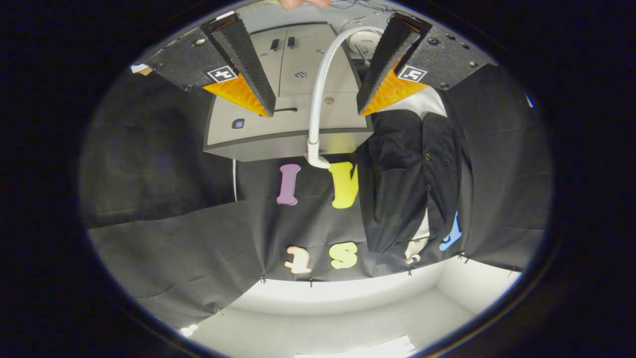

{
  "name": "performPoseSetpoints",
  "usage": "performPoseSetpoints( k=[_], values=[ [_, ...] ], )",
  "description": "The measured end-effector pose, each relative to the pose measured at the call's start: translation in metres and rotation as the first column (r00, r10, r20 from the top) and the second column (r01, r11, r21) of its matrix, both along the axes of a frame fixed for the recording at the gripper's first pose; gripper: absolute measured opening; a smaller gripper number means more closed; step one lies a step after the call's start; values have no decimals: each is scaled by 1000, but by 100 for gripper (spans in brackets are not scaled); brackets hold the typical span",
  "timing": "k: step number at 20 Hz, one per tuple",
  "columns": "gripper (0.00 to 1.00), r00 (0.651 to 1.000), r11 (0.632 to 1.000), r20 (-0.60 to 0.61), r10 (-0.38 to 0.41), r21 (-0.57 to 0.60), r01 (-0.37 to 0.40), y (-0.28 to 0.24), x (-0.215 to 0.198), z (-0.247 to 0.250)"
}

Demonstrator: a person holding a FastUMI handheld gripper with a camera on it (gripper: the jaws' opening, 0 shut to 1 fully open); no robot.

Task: Iron the clothes twice with a garment steamer, once on the left side and once on the right side.

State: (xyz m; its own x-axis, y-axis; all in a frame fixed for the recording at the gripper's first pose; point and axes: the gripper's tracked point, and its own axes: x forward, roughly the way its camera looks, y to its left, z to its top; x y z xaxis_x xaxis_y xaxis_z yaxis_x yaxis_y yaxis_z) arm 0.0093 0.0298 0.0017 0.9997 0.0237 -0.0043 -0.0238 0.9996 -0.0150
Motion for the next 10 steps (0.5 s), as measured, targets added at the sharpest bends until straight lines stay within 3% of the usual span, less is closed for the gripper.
performPoseSetpoints(
  k=[10],
  values=[
    [100, 999, 1000, 51, -1, -4, 1, 23, 32, 56]
  ],
)
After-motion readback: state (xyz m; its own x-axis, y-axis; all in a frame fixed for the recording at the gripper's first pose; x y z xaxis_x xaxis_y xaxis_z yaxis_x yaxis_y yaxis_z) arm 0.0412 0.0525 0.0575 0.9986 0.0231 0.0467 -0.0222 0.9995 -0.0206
